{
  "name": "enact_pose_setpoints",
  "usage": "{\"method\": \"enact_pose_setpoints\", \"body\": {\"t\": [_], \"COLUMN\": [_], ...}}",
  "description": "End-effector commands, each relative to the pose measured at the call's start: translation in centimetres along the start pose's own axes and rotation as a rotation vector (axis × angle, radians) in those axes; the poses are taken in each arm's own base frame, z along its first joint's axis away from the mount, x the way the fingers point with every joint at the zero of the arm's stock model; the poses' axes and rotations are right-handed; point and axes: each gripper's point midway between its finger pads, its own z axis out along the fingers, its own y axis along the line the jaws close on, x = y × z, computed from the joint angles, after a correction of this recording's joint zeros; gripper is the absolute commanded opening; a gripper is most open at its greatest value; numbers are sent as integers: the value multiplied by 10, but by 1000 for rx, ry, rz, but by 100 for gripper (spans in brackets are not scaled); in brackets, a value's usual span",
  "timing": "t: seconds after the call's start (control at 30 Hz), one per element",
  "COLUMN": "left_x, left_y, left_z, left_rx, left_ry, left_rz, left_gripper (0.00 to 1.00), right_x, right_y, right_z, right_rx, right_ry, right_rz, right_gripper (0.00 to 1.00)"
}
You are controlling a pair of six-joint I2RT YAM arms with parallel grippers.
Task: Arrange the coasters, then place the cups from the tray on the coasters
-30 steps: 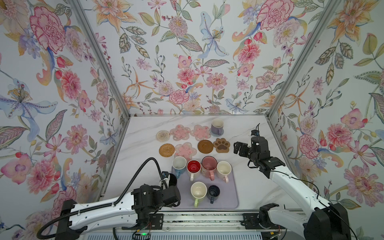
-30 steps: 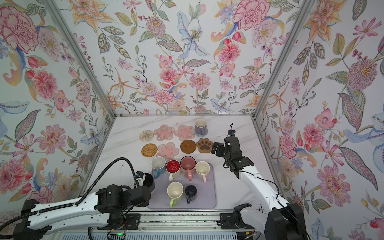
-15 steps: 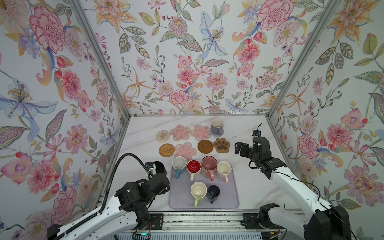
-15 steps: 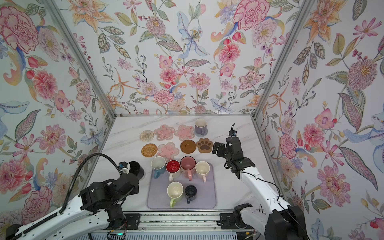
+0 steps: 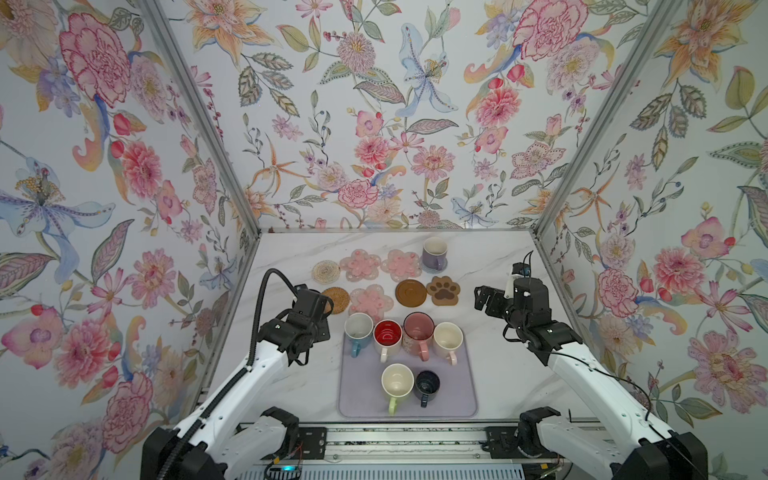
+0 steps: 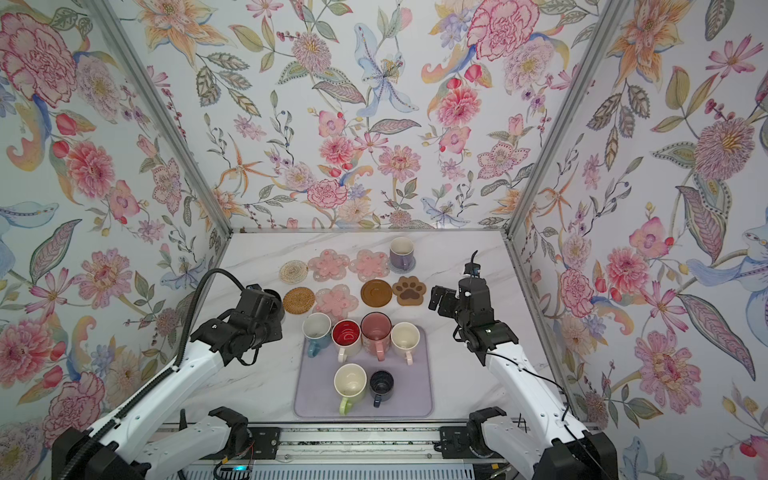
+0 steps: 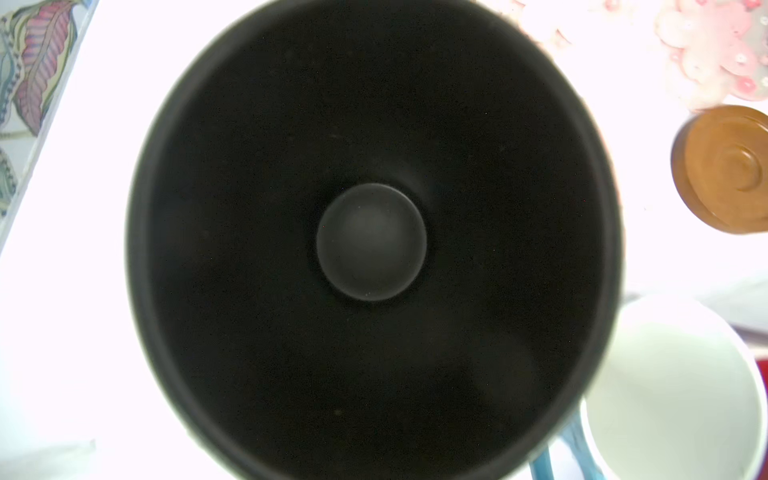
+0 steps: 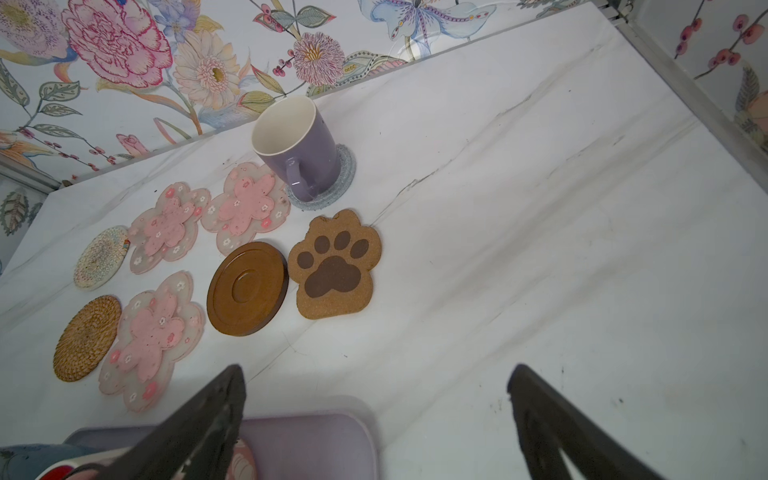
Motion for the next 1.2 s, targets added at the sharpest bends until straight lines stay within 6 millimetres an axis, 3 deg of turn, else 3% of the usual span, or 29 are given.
{"method": "enact_pose_setpoints", "body": {"t": [0.0, 0.2, 0.47, 0.87, 1.17], "left_x": [-81, -128, -161, -174, -175], "left_y": [-21, -22, -37, -41, -41], "left_z": [-4, 37, 93, 139, 153], "left_rx": [95, 82, 92, 62, 64], "left_ry": [-192, -186, -134, -72, -51], "left_rz": [34, 26, 34, 57, 56], "left_gripper": [0, 0, 0, 0, 0], "right_x": [12, 18, 16, 14, 8], "right_y": [-6, -15, -22, -28, -30], "right_z": [-5, -8, -6, -6, -6], "right_rx": [7, 23, 33, 43, 46], "right_ry": [31, 37, 43, 46, 42], "right_rz": [-8, -6, -4, 6, 5], "right_gripper": [99, 99, 99, 99, 99]}}
